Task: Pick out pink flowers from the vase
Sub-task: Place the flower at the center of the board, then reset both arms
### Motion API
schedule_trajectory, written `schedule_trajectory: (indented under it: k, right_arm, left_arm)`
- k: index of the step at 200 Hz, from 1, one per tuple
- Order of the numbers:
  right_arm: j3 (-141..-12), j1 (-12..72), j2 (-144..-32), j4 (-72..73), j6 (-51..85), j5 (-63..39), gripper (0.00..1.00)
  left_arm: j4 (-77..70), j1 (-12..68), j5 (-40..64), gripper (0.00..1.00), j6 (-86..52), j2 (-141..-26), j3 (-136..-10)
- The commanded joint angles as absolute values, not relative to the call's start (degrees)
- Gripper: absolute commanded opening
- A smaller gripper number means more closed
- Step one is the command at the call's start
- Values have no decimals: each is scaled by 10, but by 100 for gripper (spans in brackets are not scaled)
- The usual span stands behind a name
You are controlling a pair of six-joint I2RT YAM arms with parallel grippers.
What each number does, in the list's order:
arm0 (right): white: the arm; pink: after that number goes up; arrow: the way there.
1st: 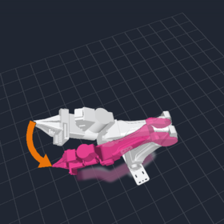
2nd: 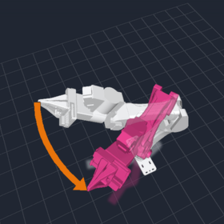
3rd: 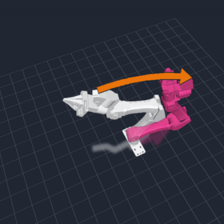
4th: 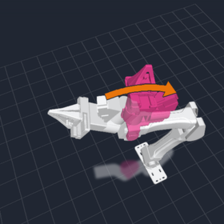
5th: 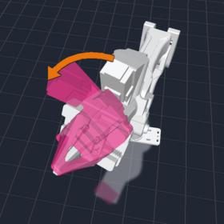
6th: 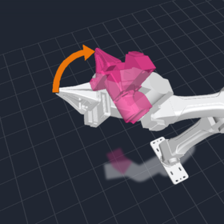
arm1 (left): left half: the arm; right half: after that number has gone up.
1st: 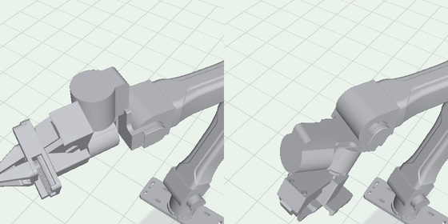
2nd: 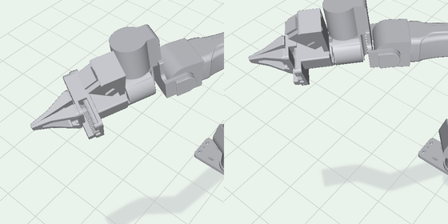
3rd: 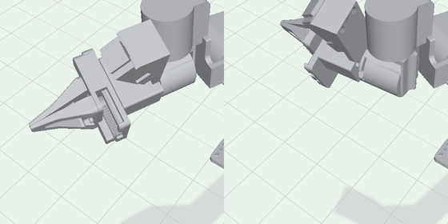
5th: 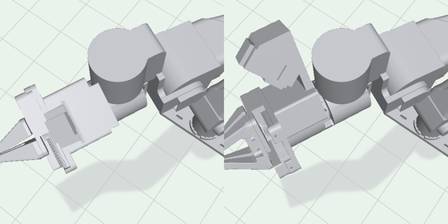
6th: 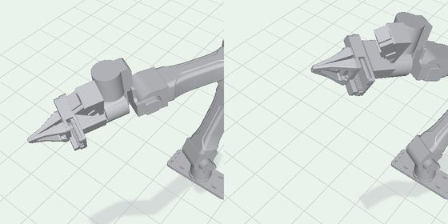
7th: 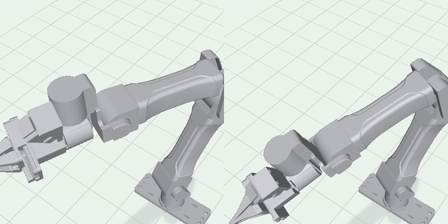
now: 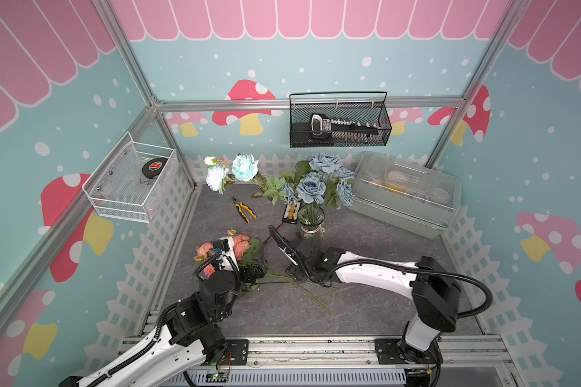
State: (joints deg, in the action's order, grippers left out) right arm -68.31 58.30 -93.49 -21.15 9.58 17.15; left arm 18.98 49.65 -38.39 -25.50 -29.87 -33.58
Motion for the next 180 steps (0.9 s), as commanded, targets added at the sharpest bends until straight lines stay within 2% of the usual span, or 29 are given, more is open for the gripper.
schedule_trajectory:
  k: [1,24,39,65,83,111,131,159,180]
  right_arm:
    - [-643,544,-859,-189,122,173,86]
    - [-601,476,-772,-164,141,123,89]
    - [-578,436,-727,-159,142,141,92]
    - [-546,395,-675,-160,124,180,98]
    - [-524,364,-652,-146,143,205,99]
    - [-500,273,-643,-129,212,224,99]
    - [-485,198,-655,-118,241,203,99]
    - [-471,123,-692,-76,259,225,99]
    - [-466,84,-725,-25,253,252,99]
  left_arm:
    - [176,499,-411,99,-230,-338,-389]
    - [171,490,-428,99,-205,-397,-439]
    - [168,462,-425,99,-209,-426,-460]
    - [201,355,-357,99,-236,-460,-480]
    - [233,258,-296,99,-264,-482,-489]
    - [250,107,-199,99,-285,-537,-509]
    - [241,28,-141,99,-300,-595,-514]
    - [176,-19,-135,99,-284,-651,-490]
    - [132,-23,-179,99,-236,-695,-497]
